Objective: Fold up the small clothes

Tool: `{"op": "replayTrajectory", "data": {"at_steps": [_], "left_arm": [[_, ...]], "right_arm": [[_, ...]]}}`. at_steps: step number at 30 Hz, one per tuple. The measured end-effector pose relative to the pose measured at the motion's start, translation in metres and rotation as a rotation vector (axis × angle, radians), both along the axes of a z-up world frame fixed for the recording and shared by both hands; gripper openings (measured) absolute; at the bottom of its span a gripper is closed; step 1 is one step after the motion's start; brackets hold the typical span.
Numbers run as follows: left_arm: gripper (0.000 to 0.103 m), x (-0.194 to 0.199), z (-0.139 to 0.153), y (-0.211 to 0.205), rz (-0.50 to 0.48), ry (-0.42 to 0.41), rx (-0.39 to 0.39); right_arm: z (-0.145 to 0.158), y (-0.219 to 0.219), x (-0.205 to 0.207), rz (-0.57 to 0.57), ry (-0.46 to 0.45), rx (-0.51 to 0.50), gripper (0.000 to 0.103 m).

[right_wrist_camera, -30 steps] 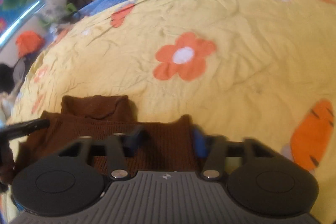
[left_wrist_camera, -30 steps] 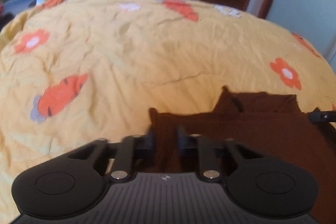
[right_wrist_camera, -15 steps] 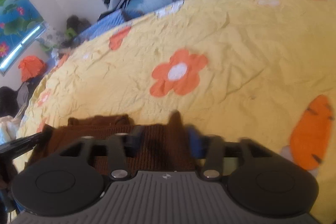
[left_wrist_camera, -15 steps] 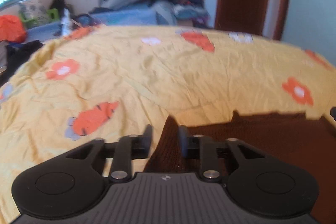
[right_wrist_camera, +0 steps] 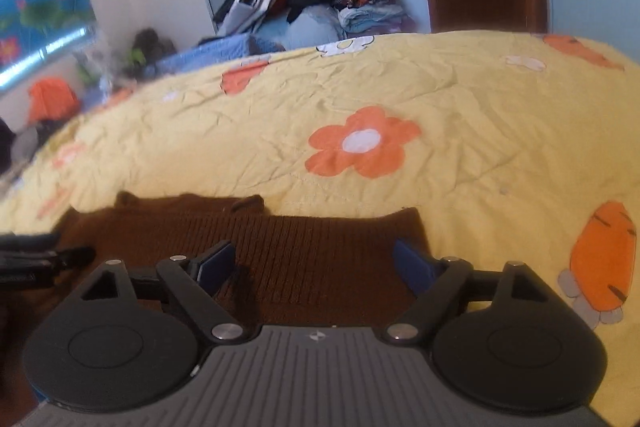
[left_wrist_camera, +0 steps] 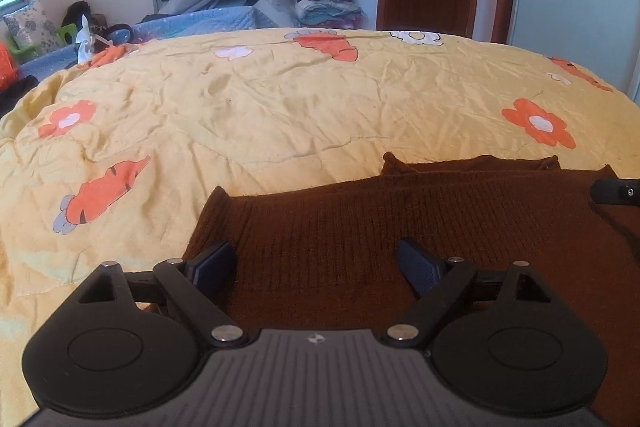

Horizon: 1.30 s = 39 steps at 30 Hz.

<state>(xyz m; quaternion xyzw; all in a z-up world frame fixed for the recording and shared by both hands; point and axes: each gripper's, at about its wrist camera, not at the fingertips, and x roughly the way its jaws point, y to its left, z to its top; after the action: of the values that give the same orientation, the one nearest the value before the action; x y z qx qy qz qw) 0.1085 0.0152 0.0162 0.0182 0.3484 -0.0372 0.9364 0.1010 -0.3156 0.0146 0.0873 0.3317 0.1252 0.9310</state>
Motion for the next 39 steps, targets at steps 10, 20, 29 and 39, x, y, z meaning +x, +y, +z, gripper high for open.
{"op": "replayTrajectory", "data": {"at_steps": [10,20,29,39], "left_arm": [[0.094,-0.002,0.0,0.001,0.013,0.002,-0.012],[0.094,-0.019,0.013,0.0,0.06,0.011,0.014],[0.096,-0.096,-0.003,-0.004,-0.061,-0.071,0.032],[0.101,-0.15,0.031,0.023,0.023,-0.125,0.072]], "right_arm": [[-0.002,0.039,-0.037,0.007,0.037,-0.244,0.103],[0.004,0.031,-0.036,-0.095,0.061,-0.237,0.103],[-0.002,0.056,-0.094,0.03,-0.025,-0.306,0.103],[0.023,0.041,-0.131,0.024,-0.017,-0.242,0.103]]}}
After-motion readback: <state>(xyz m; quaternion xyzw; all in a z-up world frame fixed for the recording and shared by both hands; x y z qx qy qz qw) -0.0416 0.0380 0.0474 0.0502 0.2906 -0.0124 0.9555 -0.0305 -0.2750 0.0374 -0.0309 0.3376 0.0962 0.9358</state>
